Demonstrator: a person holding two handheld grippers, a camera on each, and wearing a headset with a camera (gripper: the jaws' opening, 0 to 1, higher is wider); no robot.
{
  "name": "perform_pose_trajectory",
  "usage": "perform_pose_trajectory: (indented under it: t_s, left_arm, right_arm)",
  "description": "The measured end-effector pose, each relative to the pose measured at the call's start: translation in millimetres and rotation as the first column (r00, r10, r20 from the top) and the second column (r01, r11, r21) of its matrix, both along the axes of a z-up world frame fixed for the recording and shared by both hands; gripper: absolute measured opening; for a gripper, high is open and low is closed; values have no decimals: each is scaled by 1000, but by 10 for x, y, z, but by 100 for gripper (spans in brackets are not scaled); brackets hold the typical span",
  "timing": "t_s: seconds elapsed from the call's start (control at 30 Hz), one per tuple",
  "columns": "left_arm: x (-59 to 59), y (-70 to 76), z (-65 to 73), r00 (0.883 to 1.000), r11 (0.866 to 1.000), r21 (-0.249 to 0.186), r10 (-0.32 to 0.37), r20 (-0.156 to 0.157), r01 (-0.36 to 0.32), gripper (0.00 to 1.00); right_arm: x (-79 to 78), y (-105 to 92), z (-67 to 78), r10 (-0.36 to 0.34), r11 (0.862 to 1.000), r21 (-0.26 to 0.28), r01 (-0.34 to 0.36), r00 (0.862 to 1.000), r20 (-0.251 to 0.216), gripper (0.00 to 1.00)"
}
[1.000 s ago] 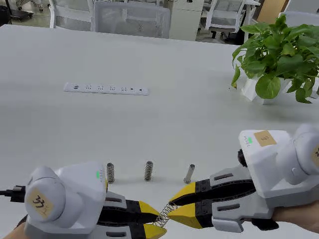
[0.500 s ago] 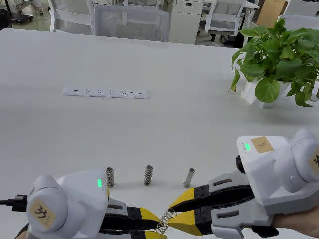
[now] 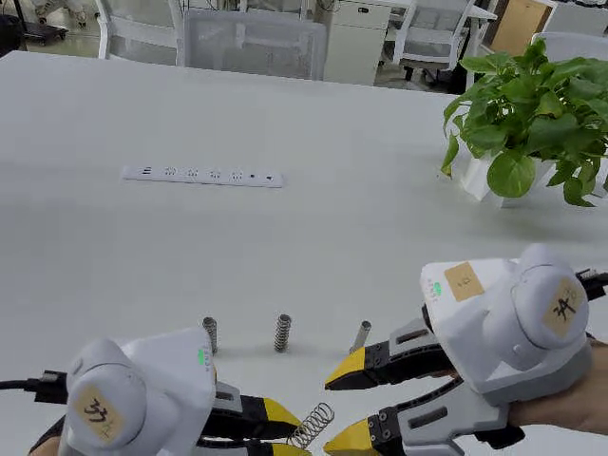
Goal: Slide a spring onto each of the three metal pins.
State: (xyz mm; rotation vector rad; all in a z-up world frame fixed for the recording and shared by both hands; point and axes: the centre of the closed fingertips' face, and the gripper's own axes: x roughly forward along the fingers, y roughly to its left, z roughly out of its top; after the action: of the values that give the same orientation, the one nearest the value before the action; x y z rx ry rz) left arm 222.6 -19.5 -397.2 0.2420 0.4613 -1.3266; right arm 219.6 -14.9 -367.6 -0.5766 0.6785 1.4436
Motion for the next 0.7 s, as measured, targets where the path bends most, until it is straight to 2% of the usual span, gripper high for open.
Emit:
perform_pose_trajectory:
  t_s: [0.13, 0.27, 0.4, 0.5, 0.7]
  left_arm:
    - [10, -2, -11, 1000, 1000, 10, -2, 9, 2, 6]
    - [9, -26, 1, 1000, 1000, 14, -16, 22, 15, 6]
    - [9, -50, 4, 999, 999, 17, -28, 31, 28, 6]
    - [2, -64, -3, 999, 999, 20, -35, 35, 34, 6]
    - [-31, -86, -24, 998, 998, 36, -55, 44, 54, 6]
  right_arm:
    - [-8, 17, -62, 39, 998, -48, -39, 999, -1, 24]
    - [-40, 59, -52, 74, 996, -52, -75, 997, -19, 18]
    - [-29, 66, -93, 94, 992, -79, -95, 995, -16, 18]
    - [-60, 51, -114, 109, 989, -93, -113, 993, -38, 17]
    - [-94, 52, -137, 136, 983, -113, -141, 989, -52, 14]
